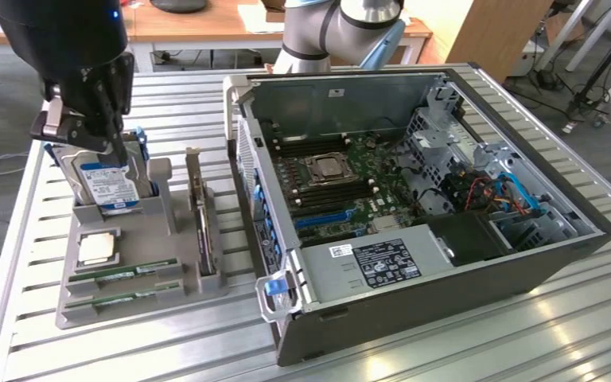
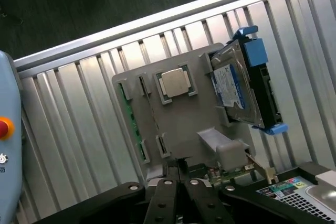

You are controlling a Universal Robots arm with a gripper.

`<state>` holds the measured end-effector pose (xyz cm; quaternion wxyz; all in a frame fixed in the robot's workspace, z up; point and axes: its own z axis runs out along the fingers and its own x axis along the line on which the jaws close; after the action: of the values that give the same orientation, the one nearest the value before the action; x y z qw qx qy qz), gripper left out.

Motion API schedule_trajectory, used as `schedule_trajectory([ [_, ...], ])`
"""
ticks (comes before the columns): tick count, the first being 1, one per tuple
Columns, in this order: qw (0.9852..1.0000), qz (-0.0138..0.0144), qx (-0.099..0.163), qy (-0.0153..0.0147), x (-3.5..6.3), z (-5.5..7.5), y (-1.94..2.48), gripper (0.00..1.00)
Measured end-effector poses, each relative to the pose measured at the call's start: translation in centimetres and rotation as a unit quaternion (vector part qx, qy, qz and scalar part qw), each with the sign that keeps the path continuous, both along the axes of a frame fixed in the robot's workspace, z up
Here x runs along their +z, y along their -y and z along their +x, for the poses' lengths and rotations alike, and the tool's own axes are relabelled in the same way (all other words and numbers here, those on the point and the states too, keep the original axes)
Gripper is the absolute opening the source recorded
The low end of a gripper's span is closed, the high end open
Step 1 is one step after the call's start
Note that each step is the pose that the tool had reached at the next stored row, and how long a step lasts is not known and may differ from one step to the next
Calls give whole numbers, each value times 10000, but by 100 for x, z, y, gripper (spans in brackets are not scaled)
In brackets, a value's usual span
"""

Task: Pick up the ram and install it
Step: 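Pick up the ram and move it above insertion slot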

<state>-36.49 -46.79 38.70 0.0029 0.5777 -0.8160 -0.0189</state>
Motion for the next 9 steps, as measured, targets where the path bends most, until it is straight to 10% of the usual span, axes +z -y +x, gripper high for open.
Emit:
schedule_trajectory([
  [9, 9980, -2, 635, 0, -2, -1, 0, 11],
])
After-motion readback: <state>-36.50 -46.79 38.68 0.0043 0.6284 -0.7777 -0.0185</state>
